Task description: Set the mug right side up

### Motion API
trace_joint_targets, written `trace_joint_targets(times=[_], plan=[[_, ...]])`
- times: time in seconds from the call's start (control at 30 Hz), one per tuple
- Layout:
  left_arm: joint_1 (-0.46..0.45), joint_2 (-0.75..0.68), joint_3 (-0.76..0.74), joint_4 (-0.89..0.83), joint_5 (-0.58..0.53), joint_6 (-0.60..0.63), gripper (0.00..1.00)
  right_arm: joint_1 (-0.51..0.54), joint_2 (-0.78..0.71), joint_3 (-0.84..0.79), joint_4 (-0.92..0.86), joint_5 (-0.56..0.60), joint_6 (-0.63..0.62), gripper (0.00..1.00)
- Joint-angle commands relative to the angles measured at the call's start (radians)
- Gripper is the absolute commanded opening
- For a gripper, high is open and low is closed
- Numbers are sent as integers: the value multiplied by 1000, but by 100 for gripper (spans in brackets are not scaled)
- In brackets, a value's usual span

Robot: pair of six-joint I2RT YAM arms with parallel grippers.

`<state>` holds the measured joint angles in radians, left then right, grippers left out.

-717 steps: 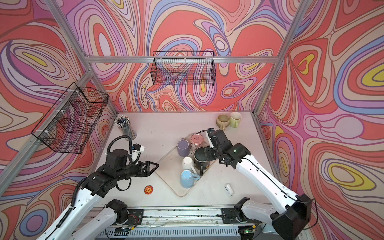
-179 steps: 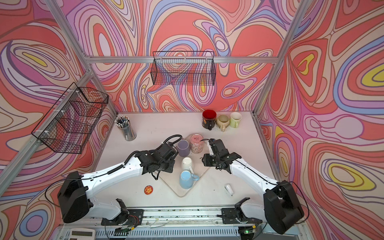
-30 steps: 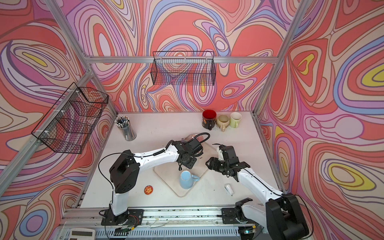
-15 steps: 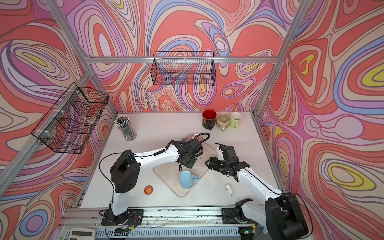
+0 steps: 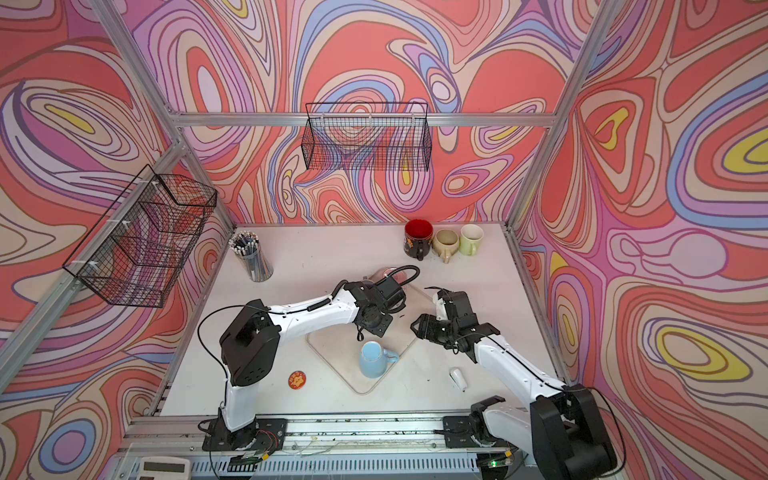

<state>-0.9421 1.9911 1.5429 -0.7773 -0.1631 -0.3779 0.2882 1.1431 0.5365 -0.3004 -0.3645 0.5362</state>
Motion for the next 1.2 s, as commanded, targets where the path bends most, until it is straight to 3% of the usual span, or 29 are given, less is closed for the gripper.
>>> trace_joint_targets(times=[0.0,0.57,0.9,1.17], plan=[[-1,-55,6,-10,-30,5,2,-6,-5,-1,0,-5,-16,67],[2,-119,56,-13,-31,31,0,-6,-50,11,-39,-13,-8,67],[53,-241,13,49,91,14,0,-6,-128,16,-50,-52,6,67],[92,-347,-46,136,211,-1,0,-6,-194,3,21,-157,24,67]])
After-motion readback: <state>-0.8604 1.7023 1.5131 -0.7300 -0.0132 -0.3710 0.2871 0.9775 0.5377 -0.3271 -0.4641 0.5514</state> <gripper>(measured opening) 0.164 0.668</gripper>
